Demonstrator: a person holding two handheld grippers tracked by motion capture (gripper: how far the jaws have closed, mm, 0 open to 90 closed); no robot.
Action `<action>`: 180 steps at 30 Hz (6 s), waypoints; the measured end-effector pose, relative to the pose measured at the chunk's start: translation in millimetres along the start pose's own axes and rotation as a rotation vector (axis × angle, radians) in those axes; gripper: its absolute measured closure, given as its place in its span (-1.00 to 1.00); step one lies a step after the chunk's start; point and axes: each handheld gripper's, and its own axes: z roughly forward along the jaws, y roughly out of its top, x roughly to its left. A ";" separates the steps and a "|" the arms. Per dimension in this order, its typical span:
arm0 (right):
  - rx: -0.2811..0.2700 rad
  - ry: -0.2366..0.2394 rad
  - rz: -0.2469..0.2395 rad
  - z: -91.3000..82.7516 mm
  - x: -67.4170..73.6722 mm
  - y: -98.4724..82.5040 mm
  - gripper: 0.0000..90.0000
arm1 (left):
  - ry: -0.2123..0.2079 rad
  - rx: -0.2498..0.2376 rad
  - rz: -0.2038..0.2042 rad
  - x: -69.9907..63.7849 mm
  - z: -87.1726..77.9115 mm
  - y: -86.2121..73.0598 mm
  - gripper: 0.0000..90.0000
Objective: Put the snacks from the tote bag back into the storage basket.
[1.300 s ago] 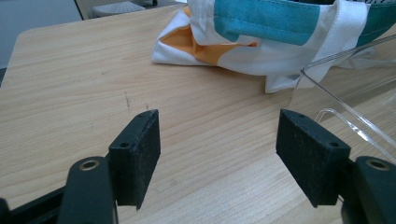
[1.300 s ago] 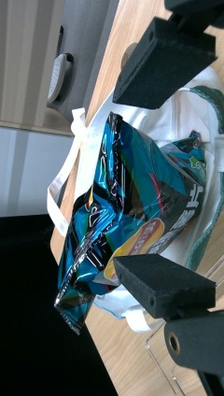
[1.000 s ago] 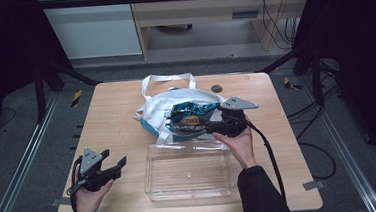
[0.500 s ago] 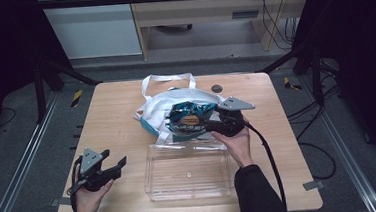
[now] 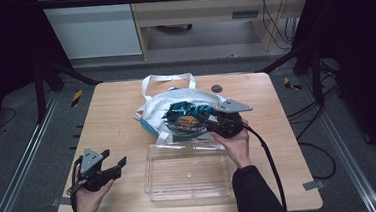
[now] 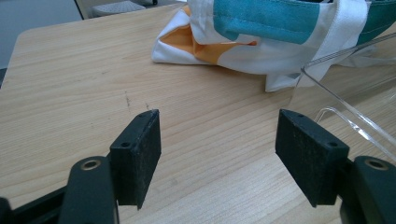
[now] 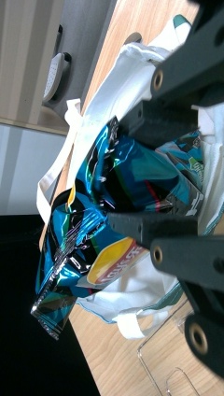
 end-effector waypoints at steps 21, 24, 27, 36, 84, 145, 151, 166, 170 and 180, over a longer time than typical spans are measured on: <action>0.032 0.016 0.055 2.3 2.9 -0.5 0.33 | -0.002 0.006 0.003 -0.6 0.5 0.0 -0.31; 0.035 0.021 0.067 7.0 2.9 -1.6 0.23 | -0.002 0.006 0.004 -0.4 0.3 0.0 -0.31; 0.030 0.018 0.072 9.9 4.4 -1.2 0.26 | -0.002 0.006 0.002 -0.1 0.3 0.0 -0.31; 0.053 0.021 0.093 7.3 3.2 0.4 0.98 | -0.002 0.007 0.005 -0.3 0.1 0.1 -0.30; -0.224 0.105 0.036 -46.6 11.6 49.3 1.00 | -0.001 0.007 0.002 -0.3 0.4 -0.1 -0.30; -0.285 0.355 -0.070 -124.5 79.6 64.6 1.00 | 0.006 0.010 0.000 -0.3 0.3 -0.3 -0.30; -0.249 0.378 -0.062 -118.1 85.2 51.1 1.00 | 0.006 0.010 0.000 -0.4 0.4 -0.3 -0.30; -0.136 0.383 -0.031 -98.3 88.6 11.1 1.00 | 0.004 0.010 0.001 -0.5 0.2 -0.3 -0.30; -0.107 0.362 -0.014 -93.1 84.0 3.3 1.00 | 0.004 0.010 0.001 -0.4 0.5 -0.2 -0.30; -0.087 0.304 0.045 -84.6 66.4 -8.0 1.00 | 0.004 0.011 0.004 -0.3 0.7 -0.3 -0.31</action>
